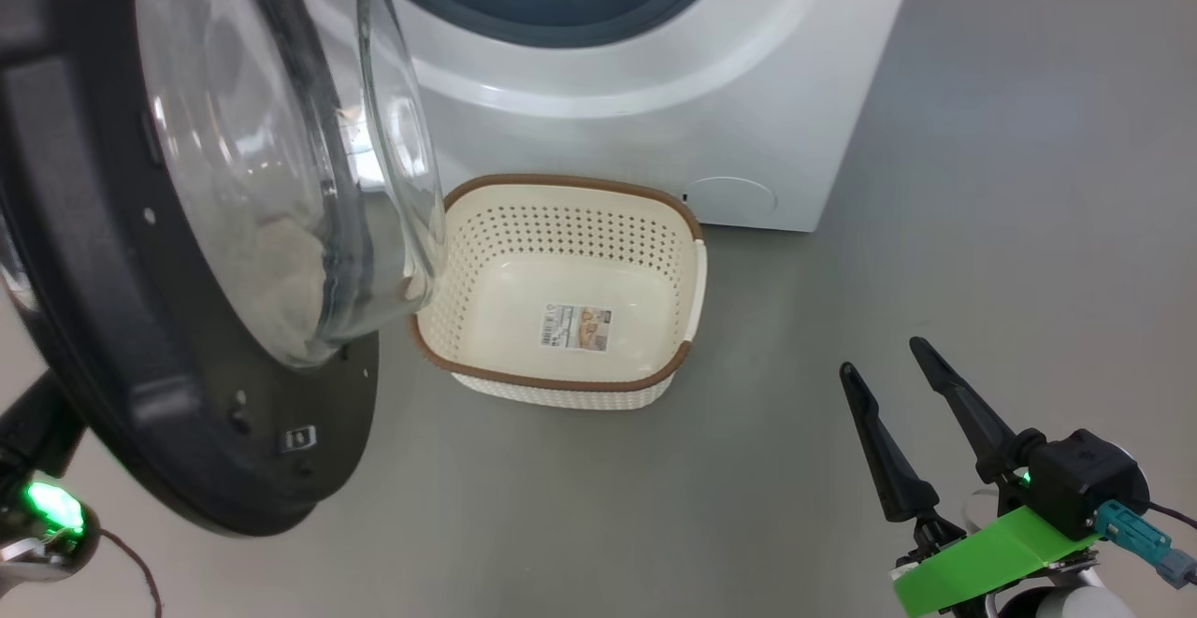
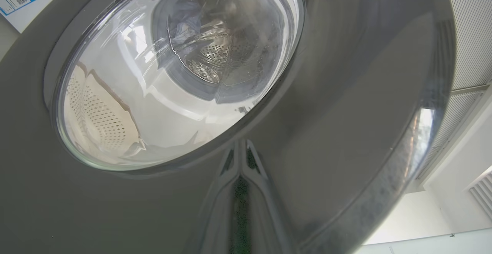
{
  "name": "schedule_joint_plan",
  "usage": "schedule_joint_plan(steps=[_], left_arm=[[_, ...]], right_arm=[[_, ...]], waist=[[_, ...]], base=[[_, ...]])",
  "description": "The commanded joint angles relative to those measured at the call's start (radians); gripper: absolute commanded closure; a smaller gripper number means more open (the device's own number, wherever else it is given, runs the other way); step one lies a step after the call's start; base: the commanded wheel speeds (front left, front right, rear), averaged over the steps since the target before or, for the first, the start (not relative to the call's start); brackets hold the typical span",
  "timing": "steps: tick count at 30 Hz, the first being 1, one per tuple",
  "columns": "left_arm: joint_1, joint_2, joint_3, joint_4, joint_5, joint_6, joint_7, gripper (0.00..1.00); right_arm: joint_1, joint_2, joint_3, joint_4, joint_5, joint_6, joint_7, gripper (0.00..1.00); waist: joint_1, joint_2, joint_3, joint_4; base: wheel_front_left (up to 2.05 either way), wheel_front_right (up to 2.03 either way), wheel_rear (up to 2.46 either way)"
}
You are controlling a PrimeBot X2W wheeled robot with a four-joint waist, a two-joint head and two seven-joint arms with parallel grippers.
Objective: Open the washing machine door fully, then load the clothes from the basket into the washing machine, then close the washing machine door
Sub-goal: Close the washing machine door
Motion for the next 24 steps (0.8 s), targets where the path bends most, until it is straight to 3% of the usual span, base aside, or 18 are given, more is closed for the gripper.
schedule_joint_plan(steps=[1,14,24], left_arm=[[-0.016,0.029,0.020,-0.052,0.008,0.001,0.011,1.00],[-0.054,-0.009,-0.018,-0.047,0.025,0.028,-0.006,1.00],[-0.128,-0.056,-0.056,0.017,0.060,0.021,-0.047,1.00]], right_arm=[[-0.012,0.004,0.025,-0.019,0.011,0.002,-0.013,0.00],[-0.016,0.029,0.032,0.027,0.018,0.002,-0.050,0.00],[-0.027,0.036,0.050,0.047,0.026,0.002,-0.062,0.00]], waist=[[0.0000,-0.0001,-0.005,-0.035],[0.0000,-0.0001,-0.020,-0.200],[0.0000,-0.0001,-0.018,-0.290]], base=[[0.00,0.00,0.00],[0.00,0.00,0.00],[0.00,0.00,0.00]])
